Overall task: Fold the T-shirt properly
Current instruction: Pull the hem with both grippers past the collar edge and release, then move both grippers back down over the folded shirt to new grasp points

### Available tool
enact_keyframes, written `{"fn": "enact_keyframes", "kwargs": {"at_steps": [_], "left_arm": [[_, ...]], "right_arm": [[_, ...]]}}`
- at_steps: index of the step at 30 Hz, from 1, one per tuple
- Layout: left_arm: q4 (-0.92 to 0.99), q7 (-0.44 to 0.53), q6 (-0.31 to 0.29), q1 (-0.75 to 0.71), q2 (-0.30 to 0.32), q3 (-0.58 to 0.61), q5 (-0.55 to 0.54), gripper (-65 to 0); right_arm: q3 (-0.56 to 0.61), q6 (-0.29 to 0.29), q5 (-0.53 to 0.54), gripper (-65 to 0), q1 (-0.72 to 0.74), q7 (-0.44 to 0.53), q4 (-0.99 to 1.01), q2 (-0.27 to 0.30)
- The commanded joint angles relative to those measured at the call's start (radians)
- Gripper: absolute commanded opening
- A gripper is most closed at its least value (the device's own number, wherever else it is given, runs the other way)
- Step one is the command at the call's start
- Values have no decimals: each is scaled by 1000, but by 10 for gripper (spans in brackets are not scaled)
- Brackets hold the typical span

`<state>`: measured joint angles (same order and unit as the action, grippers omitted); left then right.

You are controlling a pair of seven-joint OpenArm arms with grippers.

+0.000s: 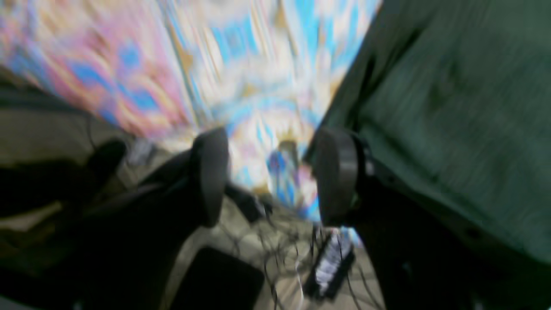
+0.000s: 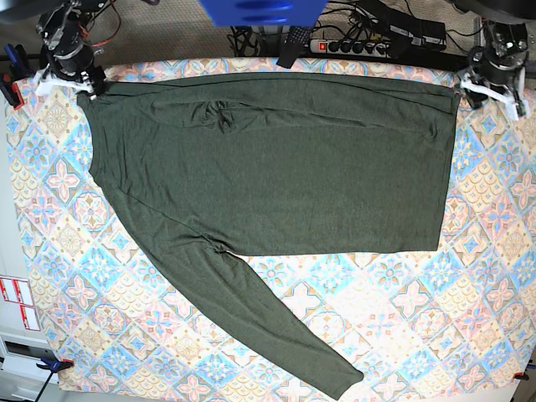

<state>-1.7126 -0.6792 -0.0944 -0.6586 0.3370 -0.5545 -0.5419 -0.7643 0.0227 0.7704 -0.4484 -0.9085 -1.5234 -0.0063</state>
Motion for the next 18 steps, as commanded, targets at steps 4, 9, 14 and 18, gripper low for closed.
{"fn": "enact_keyframes", "kwargs": {"at_steps": [4,9,14,18], "left_arm": [[-50,13,-1,13,15,-8,-1,-318],[-89,11,-1,27,15,-6,3,-318],[-71,11,2,113,14,-6,9,-316],[-20,-4,2,214,44,-6,10,-314]], "right_arm": [[-70,-13,-15,-440,-8,7,-13,15],[-71,-13,-15,-440,3,1,-81,15],[-67,-13,-15,-440,7,1,-108,15],[-37,-13,-15,-441,38,-1,-156,16]]}}
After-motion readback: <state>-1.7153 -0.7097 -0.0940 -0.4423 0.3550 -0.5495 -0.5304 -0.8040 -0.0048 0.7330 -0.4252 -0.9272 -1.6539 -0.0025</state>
